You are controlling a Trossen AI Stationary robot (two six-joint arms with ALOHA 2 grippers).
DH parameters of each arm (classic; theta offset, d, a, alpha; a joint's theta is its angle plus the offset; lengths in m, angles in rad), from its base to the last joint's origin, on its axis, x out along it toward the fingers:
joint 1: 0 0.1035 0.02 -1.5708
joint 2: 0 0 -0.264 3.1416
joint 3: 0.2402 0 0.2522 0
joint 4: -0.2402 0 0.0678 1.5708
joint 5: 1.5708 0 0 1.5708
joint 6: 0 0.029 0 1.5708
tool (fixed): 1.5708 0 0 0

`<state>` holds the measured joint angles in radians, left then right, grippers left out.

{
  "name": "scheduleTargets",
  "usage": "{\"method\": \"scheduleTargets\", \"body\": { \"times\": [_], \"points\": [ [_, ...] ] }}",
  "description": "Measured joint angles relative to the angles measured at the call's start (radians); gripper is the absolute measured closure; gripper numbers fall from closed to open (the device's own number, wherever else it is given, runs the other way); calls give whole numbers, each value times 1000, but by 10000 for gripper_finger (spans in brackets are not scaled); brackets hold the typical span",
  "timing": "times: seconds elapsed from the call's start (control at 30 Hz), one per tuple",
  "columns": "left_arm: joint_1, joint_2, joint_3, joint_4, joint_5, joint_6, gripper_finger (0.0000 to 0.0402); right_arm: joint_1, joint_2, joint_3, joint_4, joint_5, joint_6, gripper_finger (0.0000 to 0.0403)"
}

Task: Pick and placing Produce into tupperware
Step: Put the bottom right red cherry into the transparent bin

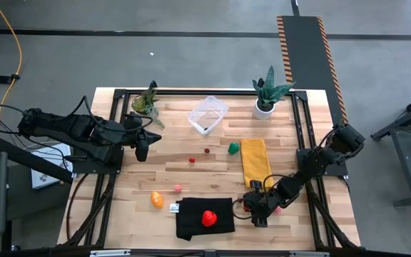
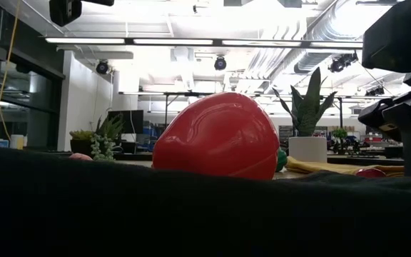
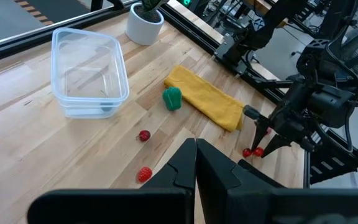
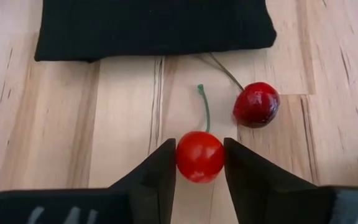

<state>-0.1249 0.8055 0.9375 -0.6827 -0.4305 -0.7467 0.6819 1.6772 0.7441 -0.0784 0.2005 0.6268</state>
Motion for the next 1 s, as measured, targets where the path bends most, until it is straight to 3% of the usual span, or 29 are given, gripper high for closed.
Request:
{"method": "scheduleTargets", "body": {
  "times": [0.37, 1.0],
  "points": [
    [0, 0, 0, 0, 0, 0, 401, 2, 0, 86, -49, -57, 0, 299],
    [0, 0, 0, 0, 0, 0, 401, -13, 0, 448, -557, 3, -113, 299]
  ]
}}
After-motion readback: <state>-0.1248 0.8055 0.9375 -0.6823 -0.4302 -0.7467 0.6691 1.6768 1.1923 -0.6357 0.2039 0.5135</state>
